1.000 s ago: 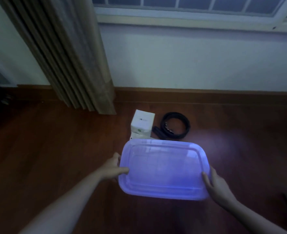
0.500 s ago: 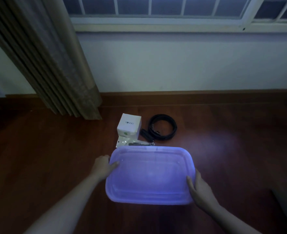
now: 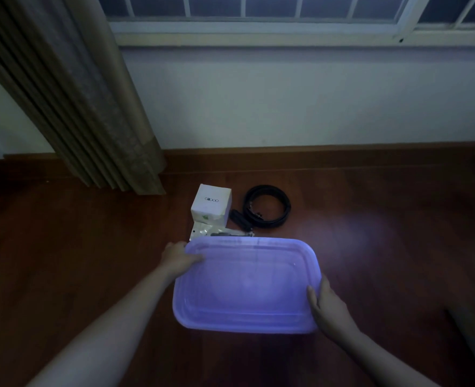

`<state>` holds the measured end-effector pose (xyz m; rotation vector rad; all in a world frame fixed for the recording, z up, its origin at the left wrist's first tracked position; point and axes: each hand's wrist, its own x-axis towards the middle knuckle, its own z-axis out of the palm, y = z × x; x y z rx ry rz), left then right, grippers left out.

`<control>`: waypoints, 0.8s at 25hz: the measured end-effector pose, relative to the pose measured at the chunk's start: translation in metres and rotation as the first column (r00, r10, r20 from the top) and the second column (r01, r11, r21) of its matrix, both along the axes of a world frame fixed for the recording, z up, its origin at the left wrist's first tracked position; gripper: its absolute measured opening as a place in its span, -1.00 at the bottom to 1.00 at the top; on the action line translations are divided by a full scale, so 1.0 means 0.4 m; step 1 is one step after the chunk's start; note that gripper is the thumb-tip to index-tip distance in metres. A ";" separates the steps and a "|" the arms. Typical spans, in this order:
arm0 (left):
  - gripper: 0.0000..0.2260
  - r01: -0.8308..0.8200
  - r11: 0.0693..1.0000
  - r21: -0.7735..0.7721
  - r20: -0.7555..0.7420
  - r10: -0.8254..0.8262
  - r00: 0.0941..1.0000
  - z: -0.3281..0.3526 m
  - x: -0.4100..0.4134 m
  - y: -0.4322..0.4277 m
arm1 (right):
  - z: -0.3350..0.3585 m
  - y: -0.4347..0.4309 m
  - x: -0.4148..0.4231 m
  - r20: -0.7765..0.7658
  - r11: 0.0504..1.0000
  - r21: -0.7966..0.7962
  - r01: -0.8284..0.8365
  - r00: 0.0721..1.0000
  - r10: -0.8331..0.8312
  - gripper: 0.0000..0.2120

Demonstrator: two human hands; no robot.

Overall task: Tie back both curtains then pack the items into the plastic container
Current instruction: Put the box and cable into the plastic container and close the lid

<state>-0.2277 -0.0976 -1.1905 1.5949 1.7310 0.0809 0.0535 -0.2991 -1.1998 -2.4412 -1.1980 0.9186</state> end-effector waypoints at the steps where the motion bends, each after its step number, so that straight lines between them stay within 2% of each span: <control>1: -0.51 0.007 1.000 -0.013 0.010 -0.007 1.000 -0.001 0.000 0.004 | 0.001 -0.001 -0.002 -0.004 1.000 0.003 0.006 1.000 -0.006 -0.48; 4: -0.57 -0.006 0.999 -0.050 0.061 0.009 0.998 0.003 -0.007 0.018 | -0.001 0.002 -0.007 0.023 1.000 0.008 0.008 1.000 -0.009 -0.48; 7: -0.57 0.074 0.996 -0.044 0.058 -0.071 0.996 0.028 -0.013 0.042 | -0.007 0.007 -0.004 0.062 1.000 0.002 0.021 0.998 -0.021 -0.50; 11: -0.68 0.185 0.983 -0.011 -0.078 -0.185 0.980 0.041 0.000 0.047 | -0.010 -0.005 -0.009 0.084 1.000 0.003 0.030 0.996 -0.030 -0.53; 13: -0.70 0.209 0.978 0.026 -0.146 -0.203 0.968 0.029 0.001 0.039 | 0.003 -0.005 -0.018 0.096 0.996 0.056 0.073 0.992 -0.078 -0.54; 16: -0.74 0.201 0.976 0.086 -0.175 -0.184 0.967 0.022 -0.017 0.031 | 0.039 0.007 -0.034 0.082 0.967 0.225 0.123 0.986 -0.144 -0.51; 18: -0.78 0.132 0.980 0.152 -0.072 -0.123 0.990 0.026 -0.032 0.031 | 0.077 0.027 -0.040 0.028 0.929 0.330 0.165 0.982 -0.185 -0.44; 19: -0.78 0.035 0.983 0.179 0.072 -0.049 0.996 0.031 -0.043 0.032 | 0.094 0.046 -0.043 -0.015 0.913 0.361 0.190 0.980 -0.198 -0.41; 20: -0.76 -0.122 0.981 0.151 0.296 0.073 0.952 0.042 -0.053 0.029 | 0.114 0.072 -0.047 -0.060 0.899 0.389 0.201 0.979 -0.193 -0.40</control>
